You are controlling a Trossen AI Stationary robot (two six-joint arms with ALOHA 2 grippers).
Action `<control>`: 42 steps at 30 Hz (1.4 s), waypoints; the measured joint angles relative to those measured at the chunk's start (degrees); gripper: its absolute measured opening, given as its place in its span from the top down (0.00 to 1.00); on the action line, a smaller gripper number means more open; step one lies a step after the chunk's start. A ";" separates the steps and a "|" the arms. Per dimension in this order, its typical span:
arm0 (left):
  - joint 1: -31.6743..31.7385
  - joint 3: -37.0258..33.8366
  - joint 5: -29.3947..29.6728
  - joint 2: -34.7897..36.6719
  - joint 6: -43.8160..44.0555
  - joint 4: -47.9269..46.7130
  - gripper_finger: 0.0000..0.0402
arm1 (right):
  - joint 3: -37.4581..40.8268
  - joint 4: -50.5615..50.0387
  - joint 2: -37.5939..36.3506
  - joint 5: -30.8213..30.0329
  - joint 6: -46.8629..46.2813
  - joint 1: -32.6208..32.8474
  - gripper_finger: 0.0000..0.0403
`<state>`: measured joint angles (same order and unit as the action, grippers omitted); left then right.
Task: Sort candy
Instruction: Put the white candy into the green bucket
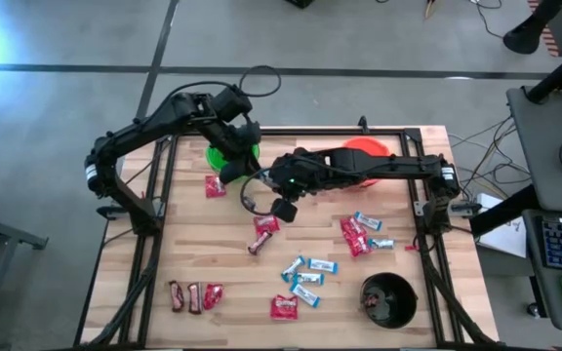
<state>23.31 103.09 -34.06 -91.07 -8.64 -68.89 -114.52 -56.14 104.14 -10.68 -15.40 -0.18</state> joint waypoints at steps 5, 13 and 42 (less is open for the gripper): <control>0.03 0.00 -2.41 -0.86 0.00 0.44 0.74 | -0.49 -0.22 0.00 0.17 0.49 -0.35 0.97; 0.00 0.00 -2.52 -1.88 0.00 0.84 0.74 | -0.59 1.83 0.00 0.12 0.68 -0.61 0.97; 0.00 0.00 -2.58 -1.92 -4.33 1.85 0.98 | -0.53 2.93 0.00 0.07 0.99 -0.61 0.97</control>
<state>23.31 103.09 -36.64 -92.99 -12.97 -67.04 -115.04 -53.21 104.14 -10.61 -14.41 -0.80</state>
